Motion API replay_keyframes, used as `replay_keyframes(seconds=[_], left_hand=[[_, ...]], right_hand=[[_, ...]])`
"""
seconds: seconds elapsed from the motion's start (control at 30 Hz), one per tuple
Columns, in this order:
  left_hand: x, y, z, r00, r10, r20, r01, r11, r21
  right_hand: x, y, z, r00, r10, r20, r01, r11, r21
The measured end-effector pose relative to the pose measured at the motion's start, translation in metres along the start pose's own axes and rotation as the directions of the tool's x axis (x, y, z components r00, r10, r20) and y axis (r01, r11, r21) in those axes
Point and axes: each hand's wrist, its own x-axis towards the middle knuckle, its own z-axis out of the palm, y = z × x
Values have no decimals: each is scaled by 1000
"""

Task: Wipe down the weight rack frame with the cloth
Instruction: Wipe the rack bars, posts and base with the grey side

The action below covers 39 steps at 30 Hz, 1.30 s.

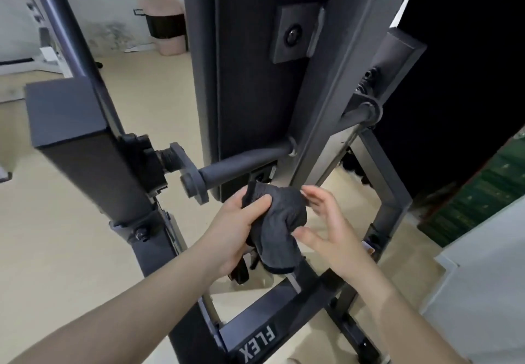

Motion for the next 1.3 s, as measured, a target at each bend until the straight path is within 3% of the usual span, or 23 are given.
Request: replay_keyframes(seconds=[0.07,0.1,0.17,0.23,0.27,0.33,0.37,0.4,0.43,0.47,0.53,0.6,0.77,0.9,1.07,1.13,1.2,1.3], left_hand=[[-12,9,-9,991,118,58,-125,981,149],[-19,13,-13,981,178,82,-192,957,217],[-35,17,-25,948,286,137,-315,897,310],[-52,20,-40,865,452,219,-501,742,445],[-58,22,-51,792,551,263,-591,586,554],[-64,25,-78,556,730,398,-664,102,740],[-64,26,-92,421,770,479,-593,-166,788],[-63,28,-104,321,775,545,-463,-374,804],[-63,30,-115,271,768,580,-303,-503,809],[-62,33,-124,267,765,587,-150,-569,809],[-58,34,-134,315,751,580,34,-620,784],[-53,32,-141,356,720,595,104,-664,741],[-45,28,-154,330,701,632,185,-705,685],[-41,29,-152,287,721,631,190,-688,700],[-44,26,-143,290,751,593,130,-645,753],[-46,25,-137,288,775,563,92,-608,789],[-49,24,-131,301,789,536,-26,-555,831],[-49,22,-122,343,724,598,-312,-512,800]], right_hand=[[-3,-1,28,981,74,179,-98,986,133],[-5,-4,41,981,77,179,-110,977,182],[-6,-14,60,996,51,68,-63,982,178],[-6,-29,71,995,-3,-97,16,992,128],[-5,-40,74,976,-47,-211,70,992,106],[-1,-67,79,845,-251,-472,254,965,-60],[3,-81,83,755,-372,-541,318,928,-194],[10,-92,89,676,-491,-549,350,870,-347],[19,-100,98,643,-583,-497,341,798,-497],[30,-106,110,664,-634,-396,323,721,-613],[47,-103,130,807,-572,-147,316,629,-710],[48,-89,139,888,-457,-49,283,627,-726],[49,-78,144,850,-511,-127,273,634,-724],[71,-91,151,849,-492,-191,273,720,-638],[33,-50,147,706,-664,-246,363,638,-679],[40,-49,154,715,-633,-295,393,714,-579],[54,-57,156,743,-584,-327,396,778,-488],[58,-51,147,747,-614,-256,471,759,-449]])
